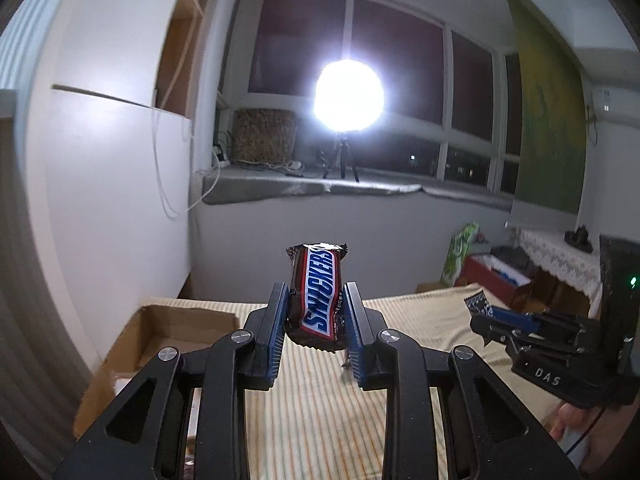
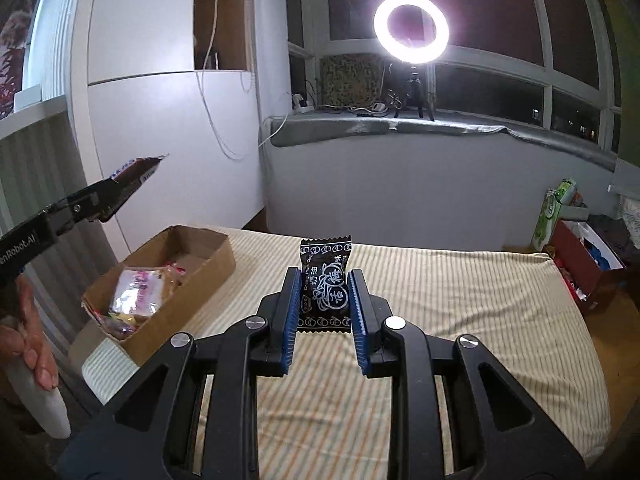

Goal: Organize snacks
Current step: 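Carry the black packet and Snickers bar over the cardboard box with both tools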

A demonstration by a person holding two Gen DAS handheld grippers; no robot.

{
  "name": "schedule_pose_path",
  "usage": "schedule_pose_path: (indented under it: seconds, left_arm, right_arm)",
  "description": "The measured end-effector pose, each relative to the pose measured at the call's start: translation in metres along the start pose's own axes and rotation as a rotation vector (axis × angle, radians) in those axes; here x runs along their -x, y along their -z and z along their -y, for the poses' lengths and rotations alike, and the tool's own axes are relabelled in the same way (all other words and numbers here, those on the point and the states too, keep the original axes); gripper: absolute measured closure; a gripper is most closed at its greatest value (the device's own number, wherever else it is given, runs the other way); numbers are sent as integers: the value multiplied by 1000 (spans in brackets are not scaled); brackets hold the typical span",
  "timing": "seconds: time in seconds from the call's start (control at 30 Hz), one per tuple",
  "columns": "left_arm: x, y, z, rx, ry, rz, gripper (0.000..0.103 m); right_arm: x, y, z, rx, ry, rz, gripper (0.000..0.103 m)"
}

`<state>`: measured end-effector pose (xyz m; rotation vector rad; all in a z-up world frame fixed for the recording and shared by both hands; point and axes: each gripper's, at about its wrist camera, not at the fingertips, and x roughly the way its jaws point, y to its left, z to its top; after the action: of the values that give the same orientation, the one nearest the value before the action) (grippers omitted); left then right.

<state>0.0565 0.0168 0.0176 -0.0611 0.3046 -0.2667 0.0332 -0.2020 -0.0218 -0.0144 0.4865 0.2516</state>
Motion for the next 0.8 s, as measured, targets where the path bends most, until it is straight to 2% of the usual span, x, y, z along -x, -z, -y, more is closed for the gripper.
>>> schedule_pose_path:
  seconds: [0.27, 0.53, 0.8]
  left_arm:
    - [22, 3, -33, 42, -37, 20, 78]
    - [33, 15, -66, 82, -78, 17, 78]
    - [47, 28, -120, 138, -205, 0, 78]
  right_arm:
    - [-6, -2, -37, 14, -28, 1, 79]
    - [-34, -2, -88, 72, -94, -44, 79]
    - [-71, -6, -157, 144, -231, -72, 79]
